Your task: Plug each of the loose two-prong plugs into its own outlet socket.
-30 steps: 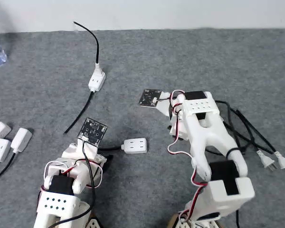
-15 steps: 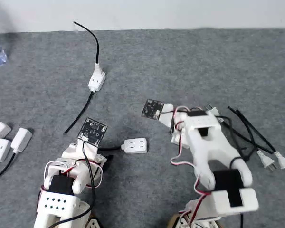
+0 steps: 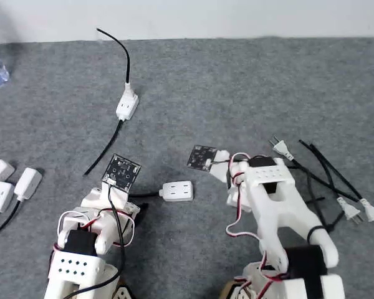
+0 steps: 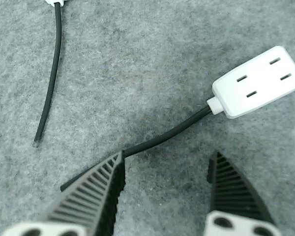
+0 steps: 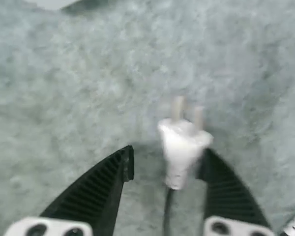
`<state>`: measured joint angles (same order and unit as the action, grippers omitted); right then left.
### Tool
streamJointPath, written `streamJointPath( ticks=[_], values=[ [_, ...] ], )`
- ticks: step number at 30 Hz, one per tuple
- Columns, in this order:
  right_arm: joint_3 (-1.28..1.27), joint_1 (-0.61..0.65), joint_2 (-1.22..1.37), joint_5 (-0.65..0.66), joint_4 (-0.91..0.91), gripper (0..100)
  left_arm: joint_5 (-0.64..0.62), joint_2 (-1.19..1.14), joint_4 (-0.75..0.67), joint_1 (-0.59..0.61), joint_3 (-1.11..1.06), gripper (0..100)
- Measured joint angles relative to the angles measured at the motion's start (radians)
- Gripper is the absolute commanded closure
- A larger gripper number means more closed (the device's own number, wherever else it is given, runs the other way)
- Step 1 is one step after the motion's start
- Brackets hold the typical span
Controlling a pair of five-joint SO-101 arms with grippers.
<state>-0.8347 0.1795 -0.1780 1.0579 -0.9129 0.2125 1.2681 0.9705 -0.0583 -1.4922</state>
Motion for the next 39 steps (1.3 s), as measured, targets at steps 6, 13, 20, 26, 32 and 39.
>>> streamJointPath(
  ticks=[6,13,20,26,32,39],
  values=[
    [0.0,0.092,-0.017,-0.072,-0.063,74.0,0.0,0.0,0.0,0.0,0.0,74],
    [0.0,0.103,-0.017,-0.104,-0.078,79.5,0.0,0.0,0.0,0.0,0.0,74],
    [0.0,0.109,-0.023,-0.153,-0.193,83.4,0.0,0.0,0.0,0.0,0.0,74],
    [0.0,0.114,-0.029,-0.161,-0.255,83.4,0.0,0.0,0.0,0.0,0.0,74],
    [0.003,0.112,-0.137,-0.161,-0.298,83.3,0.0,0.0,0.0,0.0,0.0,74],
    [0.003,0.086,-0.172,-0.075,-0.344,83.3,0.0,0.0,0.0,0.0,0.0,74]
  ],
)
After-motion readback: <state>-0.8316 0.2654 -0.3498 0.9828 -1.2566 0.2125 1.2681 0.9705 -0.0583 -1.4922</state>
